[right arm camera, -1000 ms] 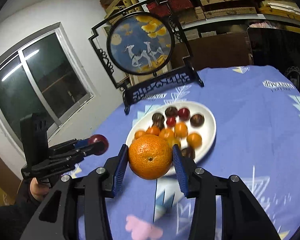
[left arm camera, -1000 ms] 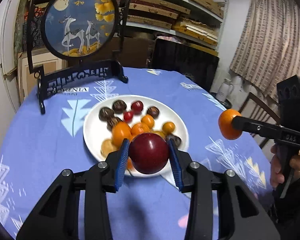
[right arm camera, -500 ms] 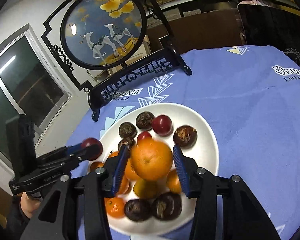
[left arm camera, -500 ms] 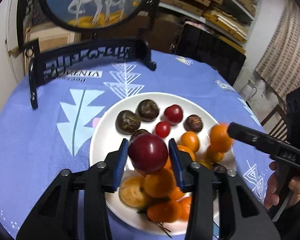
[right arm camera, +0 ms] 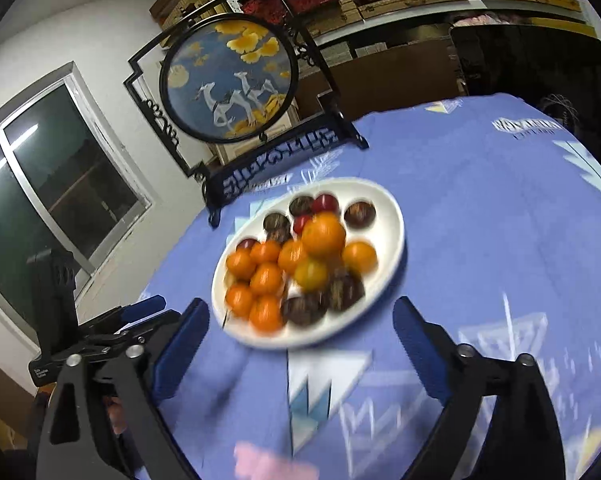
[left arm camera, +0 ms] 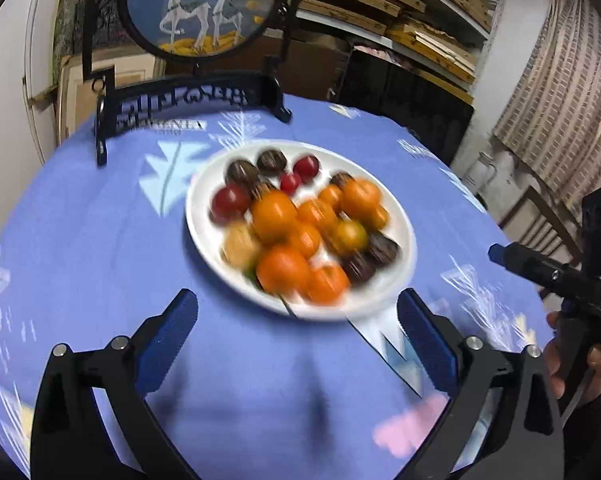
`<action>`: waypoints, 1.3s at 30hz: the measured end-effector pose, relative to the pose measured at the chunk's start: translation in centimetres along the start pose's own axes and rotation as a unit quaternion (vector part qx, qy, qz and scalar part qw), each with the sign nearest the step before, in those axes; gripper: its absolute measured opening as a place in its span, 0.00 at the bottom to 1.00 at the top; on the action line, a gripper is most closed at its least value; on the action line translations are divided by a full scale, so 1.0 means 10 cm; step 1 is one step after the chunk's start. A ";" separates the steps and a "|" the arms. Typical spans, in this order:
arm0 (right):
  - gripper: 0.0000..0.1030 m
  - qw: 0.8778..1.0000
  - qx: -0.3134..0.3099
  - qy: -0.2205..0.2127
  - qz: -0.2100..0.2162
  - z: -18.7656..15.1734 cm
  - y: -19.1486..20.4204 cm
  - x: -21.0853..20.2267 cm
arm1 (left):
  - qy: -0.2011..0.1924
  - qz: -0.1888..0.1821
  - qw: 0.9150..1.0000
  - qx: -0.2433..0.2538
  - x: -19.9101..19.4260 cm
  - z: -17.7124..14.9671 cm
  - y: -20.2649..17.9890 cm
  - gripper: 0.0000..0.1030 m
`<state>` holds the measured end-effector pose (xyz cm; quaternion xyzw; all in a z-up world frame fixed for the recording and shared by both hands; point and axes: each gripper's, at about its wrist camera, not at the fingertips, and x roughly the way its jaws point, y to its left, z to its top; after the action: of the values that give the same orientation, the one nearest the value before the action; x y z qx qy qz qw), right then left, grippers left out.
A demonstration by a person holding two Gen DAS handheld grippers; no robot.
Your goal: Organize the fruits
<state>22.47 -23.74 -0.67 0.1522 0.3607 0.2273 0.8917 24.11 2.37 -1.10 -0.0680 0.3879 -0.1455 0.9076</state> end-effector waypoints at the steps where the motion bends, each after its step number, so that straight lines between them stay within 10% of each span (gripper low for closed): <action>1: 0.92 1.000 0.000 0.000 0.005 -0.08 0.04 -0.08 | 0.000 -0.002 1.000 -0.002 -0.06 -0.07 -0.05 0.95; 18: 0.96 0.994 -0.065 -0.048 -0.067 -0.88 0.39 -1.23 | -0.097 0.132 0.986 0.037 -1.35 -0.94 -0.74 0.95; 39: 0.96 0.991 -0.091 -0.063 -0.080 -1.06 0.56 -1.50 | -0.130 0.153 0.978 0.057 -1.70 -1.04 -0.86 0.95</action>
<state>3.67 -25.54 3.05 0.0551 0.2930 0.1773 0.9379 3.60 -0.50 5.45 0.0260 0.2634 -0.0168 0.9642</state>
